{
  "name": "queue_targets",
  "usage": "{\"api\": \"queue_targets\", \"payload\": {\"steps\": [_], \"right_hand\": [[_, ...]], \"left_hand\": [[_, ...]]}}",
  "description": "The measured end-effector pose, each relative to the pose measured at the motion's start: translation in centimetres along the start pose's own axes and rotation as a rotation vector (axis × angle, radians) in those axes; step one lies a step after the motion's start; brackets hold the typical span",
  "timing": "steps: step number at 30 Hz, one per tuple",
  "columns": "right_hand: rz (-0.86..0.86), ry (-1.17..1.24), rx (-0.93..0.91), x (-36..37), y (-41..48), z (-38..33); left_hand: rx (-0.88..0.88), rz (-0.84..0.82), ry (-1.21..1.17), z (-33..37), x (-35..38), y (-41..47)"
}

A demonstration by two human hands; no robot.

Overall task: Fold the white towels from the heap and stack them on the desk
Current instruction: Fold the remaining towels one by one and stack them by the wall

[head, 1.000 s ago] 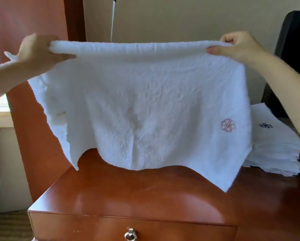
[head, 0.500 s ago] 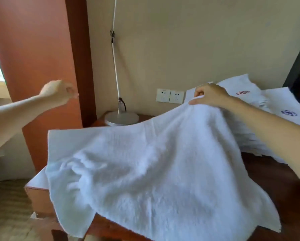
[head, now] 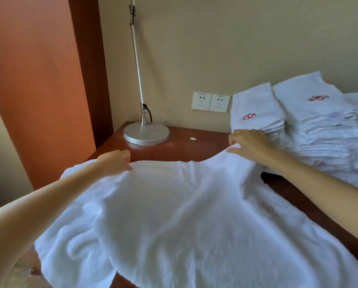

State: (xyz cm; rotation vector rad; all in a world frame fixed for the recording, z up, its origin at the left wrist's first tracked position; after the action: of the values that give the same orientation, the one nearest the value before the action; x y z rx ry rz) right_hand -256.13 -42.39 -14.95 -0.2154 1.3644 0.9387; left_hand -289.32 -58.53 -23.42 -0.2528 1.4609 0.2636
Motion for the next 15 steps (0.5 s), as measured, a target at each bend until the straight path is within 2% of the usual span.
{"api": "queue_targets", "payload": {"steps": [2,5,9,12,15], "right_hand": [[0.005,-0.053,0.02,1.1,-0.3,-0.3],[-0.02,-0.145,0.019,3.2,-0.5,-0.7],[0.057,-0.178,-0.04,4.1,-1.5,-1.1],[0.197,-0.011,-0.069,4.2,-3.0,-0.4],[0.352,0.03,-0.026,2.7,-6.1,0.9]], "left_hand": [[-0.082,0.11,0.05,-1.4,0.6,1.0],[-0.205,0.19,0.108,-1.7,0.2,0.7],[-0.208,0.053,0.245,0.5,0.3,1.1],[-0.116,0.079,0.25,4.2,-0.3,1.1],[0.129,0.162,0.177,10.9,-0.6,0.4]]}}
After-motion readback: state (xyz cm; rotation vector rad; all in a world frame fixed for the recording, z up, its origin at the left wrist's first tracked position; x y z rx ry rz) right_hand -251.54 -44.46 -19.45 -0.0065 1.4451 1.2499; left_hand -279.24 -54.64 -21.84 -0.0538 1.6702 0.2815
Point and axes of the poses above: each hand's wrist, its own y-axis towards the middle knuckle, its own x-axis out of the palm, z = x × y, the point moved 6 cm from there along y, towards the middle knuckle, and after that the axes turned 4 degrees about x, right-handed, at the moved point
